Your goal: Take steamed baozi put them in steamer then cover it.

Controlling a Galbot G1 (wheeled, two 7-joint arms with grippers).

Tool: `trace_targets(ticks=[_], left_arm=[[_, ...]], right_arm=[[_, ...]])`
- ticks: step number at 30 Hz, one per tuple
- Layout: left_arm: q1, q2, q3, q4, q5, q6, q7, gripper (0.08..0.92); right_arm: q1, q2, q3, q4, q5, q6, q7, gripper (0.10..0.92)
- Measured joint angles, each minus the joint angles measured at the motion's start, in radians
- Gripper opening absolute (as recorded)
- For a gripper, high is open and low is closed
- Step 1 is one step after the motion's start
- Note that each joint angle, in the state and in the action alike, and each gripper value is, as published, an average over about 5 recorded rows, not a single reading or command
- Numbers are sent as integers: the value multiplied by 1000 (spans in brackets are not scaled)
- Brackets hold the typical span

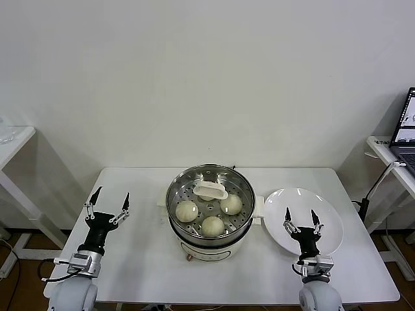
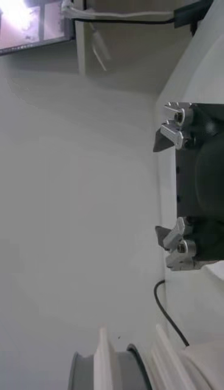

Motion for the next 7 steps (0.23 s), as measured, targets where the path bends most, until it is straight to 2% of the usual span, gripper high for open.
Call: trace_targets(ticks=[7], left_arm=[[3,0,-5,17,-23,-21,9,823]], right_arm=[[-3,-2,0,3,2,-8,3,823]])
